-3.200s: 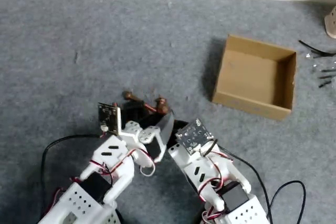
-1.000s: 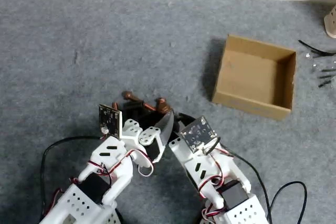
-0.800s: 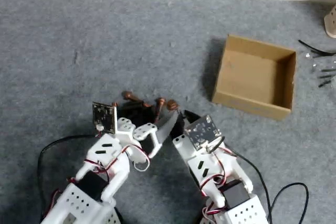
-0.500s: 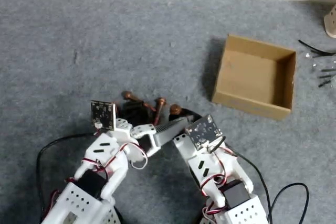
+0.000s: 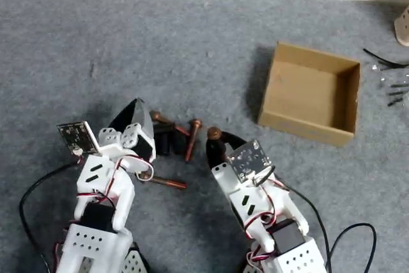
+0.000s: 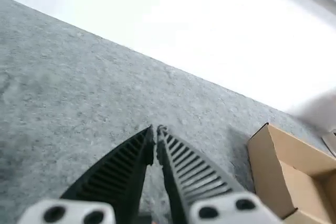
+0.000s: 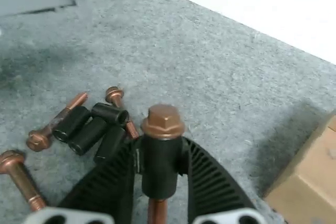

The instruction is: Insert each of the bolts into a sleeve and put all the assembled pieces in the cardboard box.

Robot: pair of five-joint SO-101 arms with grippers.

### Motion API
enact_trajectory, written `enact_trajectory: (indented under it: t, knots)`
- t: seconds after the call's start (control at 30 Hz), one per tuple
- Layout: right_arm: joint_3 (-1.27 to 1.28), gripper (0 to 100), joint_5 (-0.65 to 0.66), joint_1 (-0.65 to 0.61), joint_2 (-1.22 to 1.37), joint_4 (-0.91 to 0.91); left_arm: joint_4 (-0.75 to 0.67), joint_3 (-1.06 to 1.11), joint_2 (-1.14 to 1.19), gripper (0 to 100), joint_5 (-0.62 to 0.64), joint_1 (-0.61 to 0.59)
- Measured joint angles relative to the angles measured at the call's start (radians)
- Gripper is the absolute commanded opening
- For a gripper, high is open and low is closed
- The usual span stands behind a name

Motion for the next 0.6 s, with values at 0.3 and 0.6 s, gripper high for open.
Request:
enact_trajectory:
  t: [0.3, 0.6]
  knots:
    - [0.000, 0.7, 0.000, 0.187, 0.000, -0.077, 0.061, -0.006, 0.000, 1, 0.000, -0.006]
    - [0.000, 0.6, 0.000, 0.328, 0.000, -0.077, 0.591, -0.161, -0.002, 1, -0.526, -0.071]
